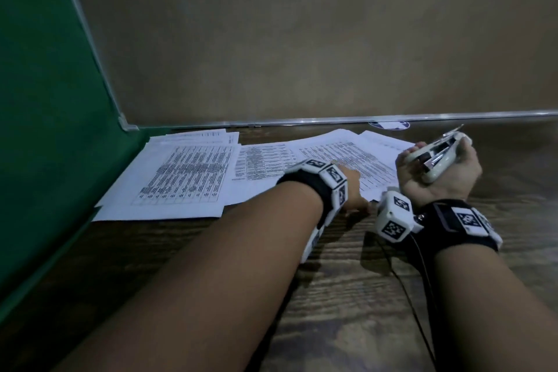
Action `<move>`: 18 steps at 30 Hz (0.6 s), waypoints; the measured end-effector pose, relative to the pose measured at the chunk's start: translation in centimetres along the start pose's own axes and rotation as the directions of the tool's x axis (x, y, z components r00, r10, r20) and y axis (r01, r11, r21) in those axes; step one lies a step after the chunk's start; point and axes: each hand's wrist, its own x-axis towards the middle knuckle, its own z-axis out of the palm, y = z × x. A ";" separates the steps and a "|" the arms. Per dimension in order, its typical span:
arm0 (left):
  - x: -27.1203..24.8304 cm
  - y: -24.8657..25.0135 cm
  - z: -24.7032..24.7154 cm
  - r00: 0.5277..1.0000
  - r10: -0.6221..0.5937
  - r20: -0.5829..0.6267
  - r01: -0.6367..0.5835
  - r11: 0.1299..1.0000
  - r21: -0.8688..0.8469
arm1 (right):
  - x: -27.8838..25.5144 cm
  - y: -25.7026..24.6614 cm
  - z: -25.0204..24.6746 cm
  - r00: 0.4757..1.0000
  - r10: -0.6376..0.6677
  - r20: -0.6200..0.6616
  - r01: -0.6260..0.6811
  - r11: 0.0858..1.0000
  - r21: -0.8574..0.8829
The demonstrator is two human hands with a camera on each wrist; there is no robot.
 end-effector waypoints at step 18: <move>-0.9 1.2 -0.3 0.963 0.177 -0.204 -0.125 0.962 0.244 | 0.1 -0.2 0.3 0.981 0.037 0.188 -0.042 0.999 0.020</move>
